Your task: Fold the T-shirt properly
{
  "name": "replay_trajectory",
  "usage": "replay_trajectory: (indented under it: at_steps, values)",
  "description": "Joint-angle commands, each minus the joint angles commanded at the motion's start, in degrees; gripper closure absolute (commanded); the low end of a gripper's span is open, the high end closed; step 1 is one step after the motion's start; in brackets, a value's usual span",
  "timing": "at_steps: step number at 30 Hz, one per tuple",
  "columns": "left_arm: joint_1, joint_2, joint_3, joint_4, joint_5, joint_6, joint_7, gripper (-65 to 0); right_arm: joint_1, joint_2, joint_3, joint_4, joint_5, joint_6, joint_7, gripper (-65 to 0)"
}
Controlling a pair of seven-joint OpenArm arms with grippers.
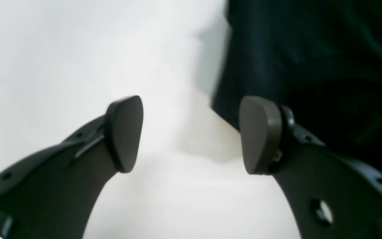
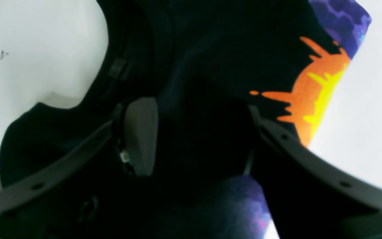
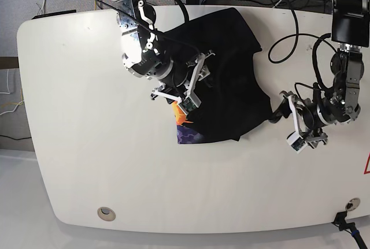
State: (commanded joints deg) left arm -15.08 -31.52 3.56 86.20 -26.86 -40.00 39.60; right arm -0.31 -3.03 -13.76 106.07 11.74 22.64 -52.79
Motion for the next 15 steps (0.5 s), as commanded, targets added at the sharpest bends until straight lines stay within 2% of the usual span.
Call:
replay_trajectory:
  at_steps: [6,8,12,14,15]
  values:
    - [8.2,5.3,-2.3,11.7,-0.4,0.0,5.8,-42.7,7.6,-0.2,0.0,-2.3,0.0,0.0,0.4,-33.2]
    - [11.7,7.7,-2.3,15.1,-0.4,0.0,6.1,-42.7,10.4,-0.2,0.0,-5.8,0.1,0.0,2.3,-33.2]
    - [17.8,12.3,-2.1,19.1,-0.2,0.0,6.2,-42.6,13.9,-0.2,0.0,-13.5,0.2,0.0,9.3,-33.2]
    - [19.7,14.2,-2.1,19.3,-0.2,0.0,6.2,-37.0,15.8,-0.2,-0.1,-17.7,0.4,0.0,12.1,-32.9]
    - [20.4,14.9,-2.1,19.3,-0.1,0.0,6.2,-30.6,16.8,-0.2,-0.1,-19.9,0.4,0.0,13.7,-31.8]
